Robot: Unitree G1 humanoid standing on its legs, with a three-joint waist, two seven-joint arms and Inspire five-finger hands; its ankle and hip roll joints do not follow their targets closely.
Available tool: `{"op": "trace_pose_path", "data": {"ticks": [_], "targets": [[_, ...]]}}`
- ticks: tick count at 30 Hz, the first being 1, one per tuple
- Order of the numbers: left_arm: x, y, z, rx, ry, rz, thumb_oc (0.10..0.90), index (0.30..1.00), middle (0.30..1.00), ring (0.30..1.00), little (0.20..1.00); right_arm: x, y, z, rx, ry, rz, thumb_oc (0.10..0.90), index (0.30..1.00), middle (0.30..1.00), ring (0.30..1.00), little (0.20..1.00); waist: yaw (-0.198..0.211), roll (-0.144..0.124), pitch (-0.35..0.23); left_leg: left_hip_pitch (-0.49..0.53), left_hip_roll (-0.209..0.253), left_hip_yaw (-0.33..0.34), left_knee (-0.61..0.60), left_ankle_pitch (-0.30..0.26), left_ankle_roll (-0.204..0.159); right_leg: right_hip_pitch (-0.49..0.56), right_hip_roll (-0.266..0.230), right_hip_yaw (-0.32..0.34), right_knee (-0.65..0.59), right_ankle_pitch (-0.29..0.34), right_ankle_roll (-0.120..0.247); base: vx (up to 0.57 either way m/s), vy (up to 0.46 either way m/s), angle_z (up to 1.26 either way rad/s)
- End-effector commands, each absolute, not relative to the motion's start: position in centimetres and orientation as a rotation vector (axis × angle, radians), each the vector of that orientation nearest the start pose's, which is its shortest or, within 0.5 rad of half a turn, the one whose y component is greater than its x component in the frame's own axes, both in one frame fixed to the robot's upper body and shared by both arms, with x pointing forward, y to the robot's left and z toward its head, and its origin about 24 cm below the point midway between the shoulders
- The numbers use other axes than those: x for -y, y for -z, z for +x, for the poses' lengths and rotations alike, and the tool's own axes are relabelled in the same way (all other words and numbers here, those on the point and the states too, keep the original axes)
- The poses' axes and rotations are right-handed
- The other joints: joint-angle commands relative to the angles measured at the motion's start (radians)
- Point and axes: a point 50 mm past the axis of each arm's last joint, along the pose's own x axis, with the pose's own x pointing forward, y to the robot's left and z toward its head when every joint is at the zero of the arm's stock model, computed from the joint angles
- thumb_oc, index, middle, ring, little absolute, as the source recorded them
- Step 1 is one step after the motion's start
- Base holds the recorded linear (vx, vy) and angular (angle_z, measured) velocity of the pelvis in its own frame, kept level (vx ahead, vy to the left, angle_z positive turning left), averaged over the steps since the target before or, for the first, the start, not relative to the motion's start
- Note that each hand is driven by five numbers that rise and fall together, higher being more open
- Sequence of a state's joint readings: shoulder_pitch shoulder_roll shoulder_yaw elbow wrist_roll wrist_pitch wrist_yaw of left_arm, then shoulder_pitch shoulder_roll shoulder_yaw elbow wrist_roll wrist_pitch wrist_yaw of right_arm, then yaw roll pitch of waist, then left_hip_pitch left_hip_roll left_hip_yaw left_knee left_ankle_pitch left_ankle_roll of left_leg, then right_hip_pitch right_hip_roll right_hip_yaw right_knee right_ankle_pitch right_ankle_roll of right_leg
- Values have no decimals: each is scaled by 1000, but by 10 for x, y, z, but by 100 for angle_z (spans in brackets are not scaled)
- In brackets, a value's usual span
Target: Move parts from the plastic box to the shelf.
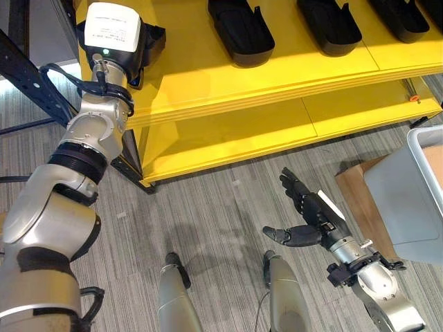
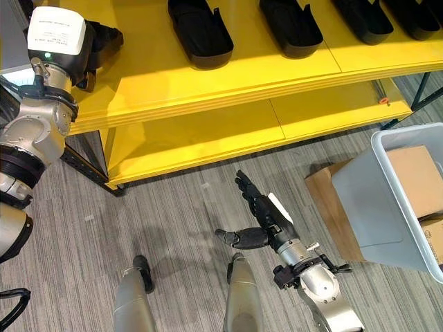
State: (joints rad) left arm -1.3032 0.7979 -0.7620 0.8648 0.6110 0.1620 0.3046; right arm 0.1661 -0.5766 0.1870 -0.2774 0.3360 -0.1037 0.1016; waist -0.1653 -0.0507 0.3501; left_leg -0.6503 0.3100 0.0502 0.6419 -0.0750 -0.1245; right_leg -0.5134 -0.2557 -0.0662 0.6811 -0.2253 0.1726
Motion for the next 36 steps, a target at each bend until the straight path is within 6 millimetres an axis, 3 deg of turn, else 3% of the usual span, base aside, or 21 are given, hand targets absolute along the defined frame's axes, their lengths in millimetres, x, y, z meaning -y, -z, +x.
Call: {"op": "trace_pose_path", "data": {"ticks": [1, 2, 5, 7, 8, 10, 13, 17, 18, 36], "targets": [[-227, -354, 393, 486, -623, 1658, 400, 300, 300, 300, 300, 185, -119, 212, 317, -373, -190, 900, 1000, 1000, 1000, 1000, -26, 29, -82, 41, 27, -37, -81, 13, -18, 86, -5, -18, -25, -75, -36, 0, 0, 0], [-227, -354, 393, 486, -622, 1658, 400, 300, 300, 300, 300, 185, -119, 212, 317, -373, -190, 900, 1000, 1000, 1000, 1000, -25, 29, -82, 41, 27, -37, -81, 13, -18, 86, -6, -18, -25, -75, -36, 0, 0, 0], [-224, -346, 399, 454, -582, 1434, 400, 300, 300, 300, 300, 184, -114, 210, 294, -375, -184, 900, 1000, 1000, 1000, 1000, -29, 26, -85, 40, 24, -37, -83, 12, -17, 82, -7, -15, -25, -72, -38, 0, 0, 0], [-223, -338, 403, 429, -556, 1167, 400, 300, 300, 300, 300, 183, -107, 209, 261, -376, -167, 900, 1000, 1000, 1000, 1000, -32, 25, -88, 38, 24, -34, -83, 13, -18, 74, -7, -13, -24, -64, -37, 0, 0, 0], [-223, -338, 403, 429, -555, 1167, 400, 300, 300, 300, 300, 184, -107, 209, 261, -376, -167, 900, 1000, 1000, 1000, 1000, -31, 25, -89, 38, 24, -34, -83, 13, -18, 73, -6, -13, -24, -64, -37, 0, 0, 0], [-221, -332, 406, 412, -532, 928, 400, 300, 300, 300, 300, 182, -101, 208, 233, -373, -151, 900, 1000, 1000, 1000, 1000, -32, 25, -91, 38, 22, -32, -83, 12, -18, 73, -6, -9, -27, -58, -37, 0, 0, 0], [-219, -330, 409, 400, -507, 835, 400, 300, 300, 300, 300, 182, -97, 207, 216, -367, -150, 900, 1000, 1000, 1000, 1000, -34, 24, -92, 39, 23, -32, -83, 13, -17, 72, -6, -6, -29, -55, -36, 0, 0, 0], [-220, -324, 412, 363, -500, 747, 400, 300, 300, 300, 300, 182, -94, 206, 201, -370, -140, 900, 1000, 1000, 1000, 1000, -40, 22, -94, 39, 25, -28, -80, 13, -19, 71, -7, -5, -31, -52, -34, 0, 0, 0], [-212, -329, 411, 390, -485, 711, 400, 300, 300, 300, 300, 183, -94, 206, 196, -365, -141, 900, 1000, 1000, 1000, 1000, -37, 23, -94, 38, 24, -29, -81, 13, -18, 71, -8, -5, -30, -53, -34, 0, 0, 0], [-211, -317, 414, 358, -609, 644, 400, 300, 300, 300, 300, 183, -95, 202, 190, -382, -177, 900, 1000, 1000, 1000, 1000, -45, 12, -87, 30, 26, -24, -76, 14, -20, 42, -9, 9, -16, -47, -37, 0, 0, 0]]}}
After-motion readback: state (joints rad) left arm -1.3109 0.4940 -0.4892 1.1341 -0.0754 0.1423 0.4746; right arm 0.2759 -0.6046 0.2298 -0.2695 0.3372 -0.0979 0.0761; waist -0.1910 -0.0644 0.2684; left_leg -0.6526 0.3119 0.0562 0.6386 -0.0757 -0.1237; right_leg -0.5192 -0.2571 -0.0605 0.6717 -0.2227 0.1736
